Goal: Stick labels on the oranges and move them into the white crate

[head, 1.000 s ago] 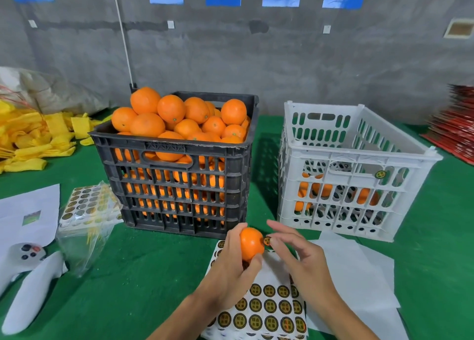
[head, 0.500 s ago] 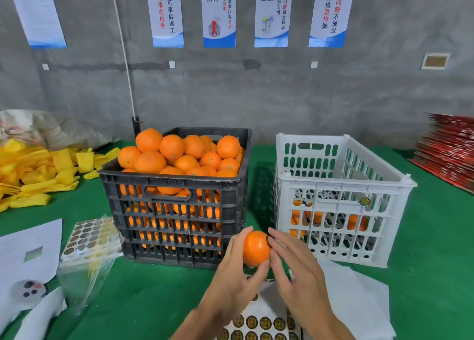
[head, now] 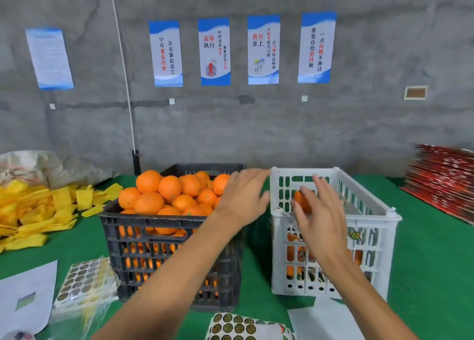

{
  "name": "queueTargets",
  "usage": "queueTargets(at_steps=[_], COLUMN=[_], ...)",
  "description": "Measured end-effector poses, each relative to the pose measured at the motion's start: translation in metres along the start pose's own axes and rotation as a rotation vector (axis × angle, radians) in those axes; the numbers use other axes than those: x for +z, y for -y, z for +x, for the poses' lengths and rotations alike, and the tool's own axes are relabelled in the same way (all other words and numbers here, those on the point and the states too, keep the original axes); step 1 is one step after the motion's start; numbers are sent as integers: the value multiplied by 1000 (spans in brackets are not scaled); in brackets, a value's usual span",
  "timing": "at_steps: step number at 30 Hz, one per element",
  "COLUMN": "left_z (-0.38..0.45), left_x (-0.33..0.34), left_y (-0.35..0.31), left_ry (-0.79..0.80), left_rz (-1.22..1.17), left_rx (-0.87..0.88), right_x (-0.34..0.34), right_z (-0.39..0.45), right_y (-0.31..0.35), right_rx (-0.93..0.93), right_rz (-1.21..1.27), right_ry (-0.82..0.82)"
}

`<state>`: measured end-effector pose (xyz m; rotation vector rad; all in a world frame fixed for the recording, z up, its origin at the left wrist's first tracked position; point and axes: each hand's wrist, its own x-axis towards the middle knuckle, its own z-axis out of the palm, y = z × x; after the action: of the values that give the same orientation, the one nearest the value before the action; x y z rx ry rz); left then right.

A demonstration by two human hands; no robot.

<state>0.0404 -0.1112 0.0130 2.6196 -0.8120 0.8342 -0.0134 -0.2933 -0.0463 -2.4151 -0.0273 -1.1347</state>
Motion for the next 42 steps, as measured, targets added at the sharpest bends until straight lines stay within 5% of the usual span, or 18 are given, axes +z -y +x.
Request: queueTargets(at_steps=[5, 11, 14, 18, 21, 24, 27, 34, 42], left_z=[-17, -18, -21, -60, -110, -157, -194, -253, -268], left_x=[-19, -49, -59, -46, -7, 34, 73, 124, 147], left_y=[90, 141, 141, 95, 45, 4, -4, 13, 20], left_ry=[232, 259, 117, -282, -412, -310, -225, 28, -2], left_rz=[461, 510, 351, -136, -442, -946, -1127, -1076, -1109], left_rx=[-567, -656, -541, -300, -131, -300, -441, -602, -770], right_x=[18, 37, 43, 41, 38, 40, 50, 84, 92], right_z=[-24, -42, -50, -57, -63, -76, -103, -170, -181], right_y=[19, 22, 20, 30, 38, 30, 7, -22, -34], right_rx=[-161, -158, -132, -151, -236, -366, -416, -22, -80], right_rz=[151, 222, 282, 405, 423, 297, 218, 477, 400], right_ry=[59, 87, 77, 48, 135, 162, 258, 931, 976])
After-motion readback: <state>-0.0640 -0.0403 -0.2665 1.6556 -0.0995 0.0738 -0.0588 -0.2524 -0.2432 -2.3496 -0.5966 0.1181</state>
